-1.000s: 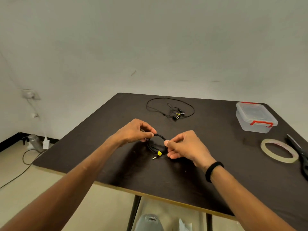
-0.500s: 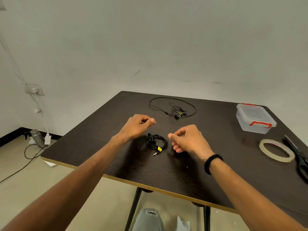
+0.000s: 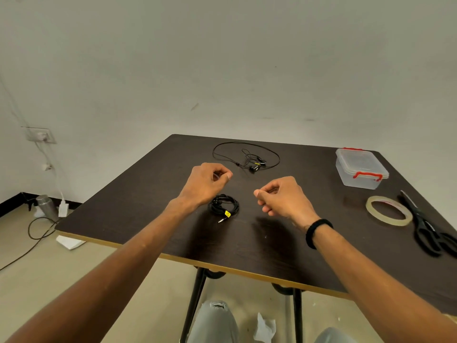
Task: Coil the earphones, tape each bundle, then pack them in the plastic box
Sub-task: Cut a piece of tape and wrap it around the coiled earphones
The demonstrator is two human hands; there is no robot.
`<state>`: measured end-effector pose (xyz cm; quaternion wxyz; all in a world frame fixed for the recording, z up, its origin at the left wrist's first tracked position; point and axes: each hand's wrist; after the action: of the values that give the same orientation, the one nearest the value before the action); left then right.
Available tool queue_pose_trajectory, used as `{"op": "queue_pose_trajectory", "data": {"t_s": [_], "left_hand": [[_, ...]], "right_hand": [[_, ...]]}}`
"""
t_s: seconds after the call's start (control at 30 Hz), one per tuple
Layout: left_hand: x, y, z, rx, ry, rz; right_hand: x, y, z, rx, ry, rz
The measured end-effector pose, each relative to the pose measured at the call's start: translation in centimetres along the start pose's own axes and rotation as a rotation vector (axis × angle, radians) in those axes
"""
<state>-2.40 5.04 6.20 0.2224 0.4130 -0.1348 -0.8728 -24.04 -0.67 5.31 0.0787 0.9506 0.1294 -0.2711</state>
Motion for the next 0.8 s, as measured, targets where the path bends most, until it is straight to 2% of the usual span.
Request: {"op": "queue_pose_trajectory", "data": {"t_s": [0.1, 0.23, 0.5, 0.8], "left_hand": [[1.4, -0.8, 2.6, 0.156, 0.046, 0.023], [5.2, -2.4, 5.4, 0.289, 0.022, -0.07], [12.0, -4.3, 8.7, 0.169, -0.161, -0.157], [17.1, -3.8, 12.0, 0.142, -0.237, -0.18]], "right_hand": [[-1.2, -0.5, 0.6, -0.006, -0.015, 0.02], [-2.8, -1.5, 2.0, 0.004, -0.031, 0.046], [-6.4, -3.1, 5.6, 0.107, -0.054, 0.086], [-11.2, -3.9, 8.1, 0.137, -0.156, 0.149]]}}
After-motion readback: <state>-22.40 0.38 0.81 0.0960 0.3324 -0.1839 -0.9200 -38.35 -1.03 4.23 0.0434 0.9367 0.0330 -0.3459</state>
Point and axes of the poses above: each hand's wrist, its own y-axis towards the middle knuckle, its own x-axis out of the palm, z = x × y, and after that the axes turned 3 degrees about z, right-handed
